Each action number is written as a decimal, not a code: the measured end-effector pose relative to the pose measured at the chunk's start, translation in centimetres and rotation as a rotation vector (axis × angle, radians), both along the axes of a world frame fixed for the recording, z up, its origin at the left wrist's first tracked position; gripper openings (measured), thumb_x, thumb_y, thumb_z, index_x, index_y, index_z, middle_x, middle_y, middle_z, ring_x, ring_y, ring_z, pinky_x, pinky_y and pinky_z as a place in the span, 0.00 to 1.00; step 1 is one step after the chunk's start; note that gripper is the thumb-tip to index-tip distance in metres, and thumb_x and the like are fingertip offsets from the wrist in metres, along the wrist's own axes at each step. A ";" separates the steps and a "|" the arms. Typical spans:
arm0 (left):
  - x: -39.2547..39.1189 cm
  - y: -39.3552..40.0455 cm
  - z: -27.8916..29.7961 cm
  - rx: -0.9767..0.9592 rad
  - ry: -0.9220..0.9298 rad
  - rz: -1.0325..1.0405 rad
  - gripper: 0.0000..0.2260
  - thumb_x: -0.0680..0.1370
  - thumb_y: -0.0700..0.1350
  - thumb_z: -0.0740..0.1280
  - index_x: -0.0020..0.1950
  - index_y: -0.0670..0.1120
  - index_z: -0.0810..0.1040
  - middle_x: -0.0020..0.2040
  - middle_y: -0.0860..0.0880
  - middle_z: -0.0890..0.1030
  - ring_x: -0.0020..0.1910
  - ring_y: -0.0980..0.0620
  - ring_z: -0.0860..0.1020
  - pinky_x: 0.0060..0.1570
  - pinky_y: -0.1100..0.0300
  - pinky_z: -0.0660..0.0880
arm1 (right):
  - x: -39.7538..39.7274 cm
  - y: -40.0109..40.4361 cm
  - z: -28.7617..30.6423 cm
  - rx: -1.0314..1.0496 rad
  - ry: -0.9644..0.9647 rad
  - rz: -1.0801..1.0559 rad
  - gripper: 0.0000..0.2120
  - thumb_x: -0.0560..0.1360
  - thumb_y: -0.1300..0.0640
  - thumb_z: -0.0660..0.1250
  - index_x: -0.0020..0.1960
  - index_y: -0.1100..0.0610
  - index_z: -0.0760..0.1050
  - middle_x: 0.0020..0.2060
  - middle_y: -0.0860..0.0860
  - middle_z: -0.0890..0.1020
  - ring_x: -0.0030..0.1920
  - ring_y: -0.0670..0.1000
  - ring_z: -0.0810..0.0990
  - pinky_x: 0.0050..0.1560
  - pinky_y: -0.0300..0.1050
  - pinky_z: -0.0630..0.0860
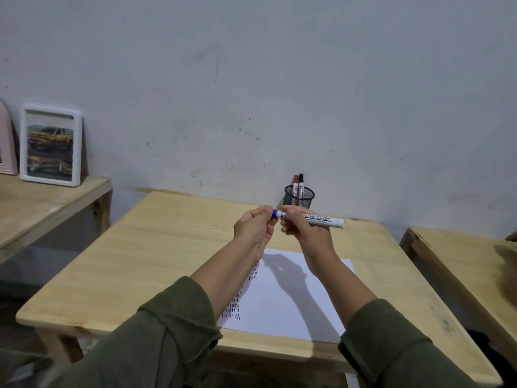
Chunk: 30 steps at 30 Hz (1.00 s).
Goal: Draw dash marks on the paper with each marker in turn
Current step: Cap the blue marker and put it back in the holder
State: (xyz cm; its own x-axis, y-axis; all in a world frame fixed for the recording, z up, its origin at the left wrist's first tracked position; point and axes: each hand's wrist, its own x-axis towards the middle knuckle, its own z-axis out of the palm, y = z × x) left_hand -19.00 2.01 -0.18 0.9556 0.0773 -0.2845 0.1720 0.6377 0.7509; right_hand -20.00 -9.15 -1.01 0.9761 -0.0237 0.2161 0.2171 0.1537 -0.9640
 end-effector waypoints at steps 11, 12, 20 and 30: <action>4.2 1.0 2.2 0.099 -0.057 -0.104 0.07 0.80 0.37 0.59 0.46 0.45 0.74 0.41 0.49 0.79 0.35 0.57 0.75 0.34 0.69 0.69 | 1.0 -3.6 1.5 0.052 0.094 0.454 0.27 0.66 0.45 0.68 0.61 0.57 0.77 0.53 0.55 0.82 0.50 0.52 0.81 0.49 0.42 0.77; 4.8 0.9 2.6 0.134 -0.081 -0.129 0.06 0.80 0.37 0.60 0.47 0.45 0.75 0.41 0.49 0.79 0.34 0.58 0.76 0.33 0.70 0.70 | 1.3 -4.1 1.8 0.042 0.115 0.490 0.29 0.65 0.43 0.68 0.62 0.57 0.77 0.55 0.55 0.82 0.52 0.53 0.81 0.49 0.42 0.77; 10.2 -1.9 3.9 0.657 -0.266 -0.179 0.12 0.76 0.47 0.68 0.59 0.47 0.78 0.52 0.48 0.82 0.53 0.52 0.79 0.54 0.60 0.73 | 6.8 -5.8 2.6 -0.218 -0.002 0.092 0.09 0.74 0.66 0.66 0.45 0.54 0.79 0.40 0.56 0.85 0.40 0.50 0.79 0.41 0.44 0.73; 16.6 -3.3 0.4 1.337 -0.309 -0.205 0.25 0.75 0.52 0.67 0.71 0.48 0.69 0.71 0.48 0.72 0.72 0.47 0.66 0.69 0.54 0.63 | 16.6 -8.5 4.4 -0.589 -0.174 -0.297 0.41 0.73 0.68 0.65 0.71 0.32 0.52 0.46 0.58 0.79 0.46 0.55 0.81 0.48 0.47 0.80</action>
State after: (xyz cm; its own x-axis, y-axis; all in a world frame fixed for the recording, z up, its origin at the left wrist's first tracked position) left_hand -2.40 -1.34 0.19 0.9928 -0.0279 0.1164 -0.1095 -0.6043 0.7892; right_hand -3.43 -17.69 3.42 0.8961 -0.1155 0.4285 0.3288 -0.4757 -0.8158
